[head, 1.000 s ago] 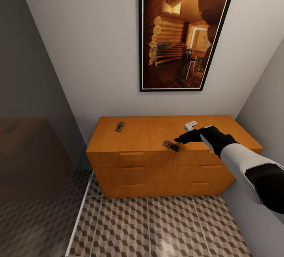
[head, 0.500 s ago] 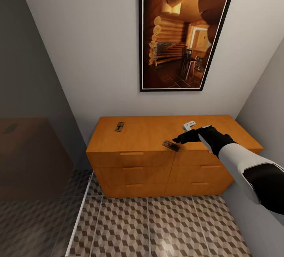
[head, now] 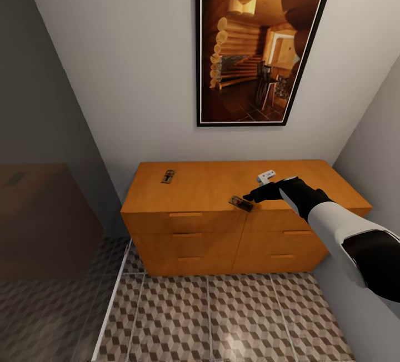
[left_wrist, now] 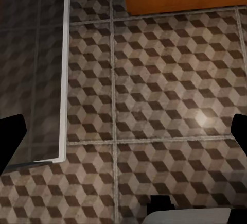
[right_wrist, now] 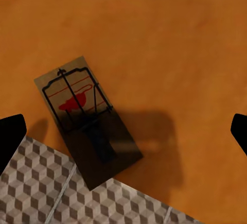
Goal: Take the four mousetraps from the cabinet in the bathroom and place them on the bathroom floor. Make sure all four end up on the same floor surface, and ensure that at least two of them are either under or directly next to the same bathroom sink.
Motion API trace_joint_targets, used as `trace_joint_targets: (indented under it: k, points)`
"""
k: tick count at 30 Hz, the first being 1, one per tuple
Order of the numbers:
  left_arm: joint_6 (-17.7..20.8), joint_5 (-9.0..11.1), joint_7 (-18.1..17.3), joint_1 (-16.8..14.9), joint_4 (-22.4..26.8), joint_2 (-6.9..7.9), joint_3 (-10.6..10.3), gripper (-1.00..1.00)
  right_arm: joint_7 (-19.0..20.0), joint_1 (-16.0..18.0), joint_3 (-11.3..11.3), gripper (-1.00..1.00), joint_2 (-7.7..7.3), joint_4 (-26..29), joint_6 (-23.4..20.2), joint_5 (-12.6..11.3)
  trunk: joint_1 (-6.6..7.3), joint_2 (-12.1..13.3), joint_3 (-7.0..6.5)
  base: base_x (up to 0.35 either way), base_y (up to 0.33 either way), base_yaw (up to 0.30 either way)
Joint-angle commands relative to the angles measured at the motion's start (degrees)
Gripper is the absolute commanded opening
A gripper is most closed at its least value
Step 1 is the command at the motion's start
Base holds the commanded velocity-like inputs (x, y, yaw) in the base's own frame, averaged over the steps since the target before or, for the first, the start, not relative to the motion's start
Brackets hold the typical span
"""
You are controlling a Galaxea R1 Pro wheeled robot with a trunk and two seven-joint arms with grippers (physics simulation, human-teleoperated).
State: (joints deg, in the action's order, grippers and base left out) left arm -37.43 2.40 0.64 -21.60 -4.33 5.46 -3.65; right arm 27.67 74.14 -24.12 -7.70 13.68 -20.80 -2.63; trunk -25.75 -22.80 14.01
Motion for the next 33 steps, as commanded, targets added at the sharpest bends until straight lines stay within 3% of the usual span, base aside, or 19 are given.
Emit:
trace_joint_targets:
  k: [1, 16, 33]
  points:
    - [-0.37, 0.24, 0.07, -0.11, -0.24, -0.01, -0.39, 1.0, 0.11, 0.04, -0.22, 1.0, -0.06, 0.11, -0.38, -0.27, -0.03, -0.12, 0.2, 0.0, 0.0, 0.0]
    - [-0.37, 0.24, 0.07, -0.11, -0.24, -0.01, -0.39, 1.0, 0.11, 0.04, -0.22, 1.0, -0.13, 0.11, -0.31, -0.27, -0.03, -0.12, 1.44, 0.0, 0.0, 0.0]
    - [-0.37, 0.24, 0.07, -0.11, -0.24, -0.01, -0.39, 1.0, 0.14, 0.04, -0.22, 1.0, -0.13, 0.05, -0.21, -0.27, -0.03, -0.12, 1.57, 0.032, 0.023, 0.0]
